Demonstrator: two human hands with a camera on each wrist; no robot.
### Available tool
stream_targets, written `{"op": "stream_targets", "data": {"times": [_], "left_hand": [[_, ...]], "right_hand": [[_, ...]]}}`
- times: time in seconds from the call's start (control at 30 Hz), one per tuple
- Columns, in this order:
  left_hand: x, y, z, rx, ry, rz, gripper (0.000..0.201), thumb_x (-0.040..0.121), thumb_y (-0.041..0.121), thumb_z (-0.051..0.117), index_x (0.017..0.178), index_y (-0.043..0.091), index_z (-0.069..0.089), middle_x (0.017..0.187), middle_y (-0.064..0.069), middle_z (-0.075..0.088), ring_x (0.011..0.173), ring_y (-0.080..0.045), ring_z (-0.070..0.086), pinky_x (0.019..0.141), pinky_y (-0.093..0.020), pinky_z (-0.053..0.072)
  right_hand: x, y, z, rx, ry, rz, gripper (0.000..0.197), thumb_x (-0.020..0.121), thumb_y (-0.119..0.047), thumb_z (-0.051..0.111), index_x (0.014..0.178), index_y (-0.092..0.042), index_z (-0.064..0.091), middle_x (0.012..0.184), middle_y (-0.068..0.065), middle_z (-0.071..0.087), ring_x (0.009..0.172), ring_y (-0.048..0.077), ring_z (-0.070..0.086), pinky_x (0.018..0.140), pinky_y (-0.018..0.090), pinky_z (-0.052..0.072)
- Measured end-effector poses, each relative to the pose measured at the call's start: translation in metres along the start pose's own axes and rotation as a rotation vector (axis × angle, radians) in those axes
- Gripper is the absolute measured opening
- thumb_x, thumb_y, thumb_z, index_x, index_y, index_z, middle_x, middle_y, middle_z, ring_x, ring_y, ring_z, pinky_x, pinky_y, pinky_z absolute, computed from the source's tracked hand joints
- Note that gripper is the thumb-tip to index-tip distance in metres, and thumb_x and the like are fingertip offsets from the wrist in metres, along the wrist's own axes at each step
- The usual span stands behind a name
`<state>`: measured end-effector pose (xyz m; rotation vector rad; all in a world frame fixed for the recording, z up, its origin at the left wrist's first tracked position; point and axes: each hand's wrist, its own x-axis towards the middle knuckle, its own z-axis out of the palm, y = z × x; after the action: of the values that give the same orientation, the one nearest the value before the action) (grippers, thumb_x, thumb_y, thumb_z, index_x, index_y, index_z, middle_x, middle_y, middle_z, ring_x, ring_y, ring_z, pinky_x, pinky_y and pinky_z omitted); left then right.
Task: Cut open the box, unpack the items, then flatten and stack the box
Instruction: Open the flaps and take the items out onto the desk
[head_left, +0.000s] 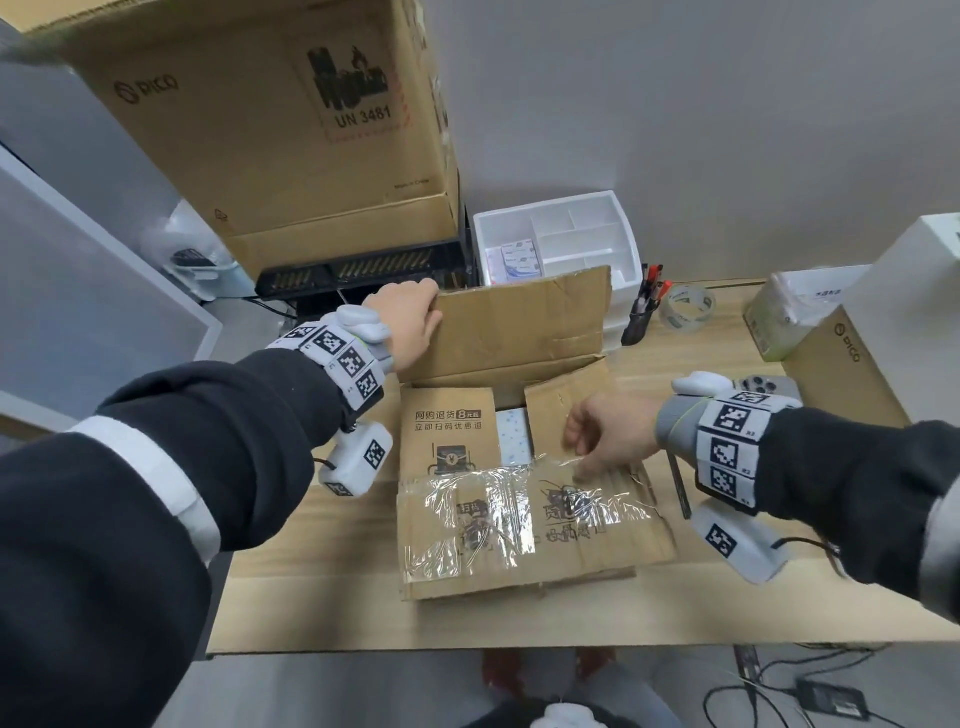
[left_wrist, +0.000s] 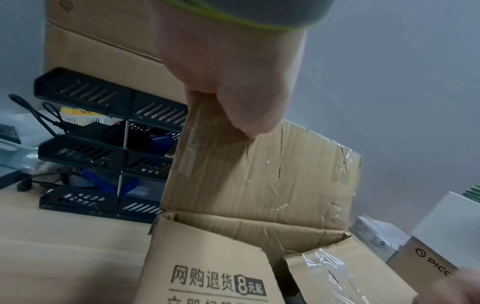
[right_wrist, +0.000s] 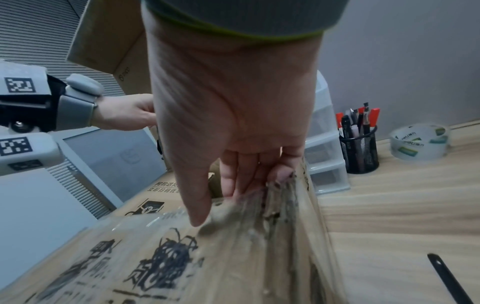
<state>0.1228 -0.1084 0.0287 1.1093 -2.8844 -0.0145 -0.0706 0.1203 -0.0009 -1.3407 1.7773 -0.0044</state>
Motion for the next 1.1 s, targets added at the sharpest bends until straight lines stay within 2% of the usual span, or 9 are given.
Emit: {"op": "stream_targets", "data": {"times": [0.13,0.3,0.43,0.53,0.7,0.83,0.9,1.0,1.1], "left_hand": [[0.003,0.0,0.0,-0.036,-0.063,0.054,0.019,0.101,0.028,0.048,0.089,0.018,0.038,0.092,-0.011,0.061,0.08,-0.032,0.054,0.071,-0.045,0.047],[0.005,0.014,0.003,-0.022,-0.049,0.085,0.017,0.101,0.03,0.047,0.091,0.019,0.038,0.095,-0.01,0.061,0.08,-0.028,0.051,0.069,-0.042,0.044],[0.005,0.023,0.007,0.036,-0.024,0.068,0.018,0.101,0.031,0.045,0.107,0.015,0.05,0.107,-0.011,0.063,0.095,-0.034,0.057,0.072,-0.041,0.042],[0.005,0.03,0.007,0.046,-0.044,0.057,0.026,0.101,0.032,0.045,0.119,0.014,0.052,0.115,-0.011,0.062,0.103,-0.035,0.056,0.078,-0.042,0.042],[-0.002,0.037,0.013,0.119,-0.009,0.007,0.046,0.094,0.036,0.056,0.134,0.015,0.045,0.123,-0.012,0.057,0.111,-0.035,0.054,0.1,-0.051,0.041],[-0.016,0.049,0.029,0.248,0.014,-0.014,0.079,0.087,0.043,0.06,0.15,0.005,0.028,0.143,-0.012,0.045,0.132,-0.032,0.044,0.118,-0.058,0.021],[-0.024,0.054,0.041,0.232,-0.061,0.03,0.075,0.089,0.044,0.057,0.149,0.007,0.031,0.146,-0.012,0.043,0.133,-0.032,0.044,0.119,-0.056,0.02],[-0.032,0.054,0.048,0.159,-0.13,0.071,0.064,0.09,0.046,0.054,0.142,0.012,0.04,0.141,-0.012,0.047,0.125,-0.032,0.049,0.11,-0.049,0.035],[-0.034,0.051,0.046,0.091,-0.189,0.004,0.063,0.09,0.045,0.055,0.142,0.014,0.04,0.146,-0.013,0.04,0.128,-0.034,0.045,0.104,-0.05,0.041]], "right_hand": [[-0.003,0.001,0.009,-0.116,-0.002,0.033,0.033,0.071,-0.035,0.084,0.098,-0.025,0.069,0.09,-0.011,0.07,0.08,0.008,0.064,0.069,0.019,0.049],[-0.009,0.002,0.014,-0.164,-0.076,0.062,0.023,0.069,-0.035,0.086,0.078,-0.027,0.066,0.09,-0.008,0.072,0.082,0.012,0.067,0.08,0.026,0.056],[-0.015,0.001,0.024,-0.206,-0.074,0.083,0.025,0.068,-0.032,0.086,0.086,-0.024,0.07,0.098,-0.004,0.073,0.09,0.016,0.068,0.084,0.031,0.057],[-0.018,0.002,0.025,-0.192,-0.086,0.099,0.023,0.067,-0.032,0.086,0.079,-0.026,0.067,0.098,-0.006,0.074,0.09,0.014,0.069,0.084,0.031,0.057],[-0.021,0.003,0.024,-0.088,-0.125,0.111,0.024,0.073,-0.022,0.083,0.09,-0.018,0.068,0.079,-0.002,0.076,0.067,0.014,0.072,0.055,0.018,0.05],[-0.024,0.002,0.022,-0.014,-0.09,0.106,0.025,0.074,-0.019,0.083,0.093,-0.01,0.069,0.07,-0.002,0.072,0.061,0.014,0.067,0.055,0.02,0.052],[-0.024,0.003,0.022,0.013,-0.066,0.09,0.022,0.074,-0.024,0.083,0.087,-0.013,0.069,0.072,-0.003,0.069,0.065,0.013,0.064,0.063,0.023,0.055],[-0.026,0.005,0.02,0.054,-0.041,0.067,0.023,0.072,-0.031,0.084,0.08,-0.017,0.068,0.074,-0.002,0.067,0.067,0.013,0.06,0.076,0.03,0.056],[-0.031,0.006,0.016,0.078,-0.043,0.053,0.022,0.073,-0.032,0.084,0.077,-0.019,0.066,0.069,-0.005,0.065,0.06,0.009,0.057,0.067,0.025,0.052]]}}
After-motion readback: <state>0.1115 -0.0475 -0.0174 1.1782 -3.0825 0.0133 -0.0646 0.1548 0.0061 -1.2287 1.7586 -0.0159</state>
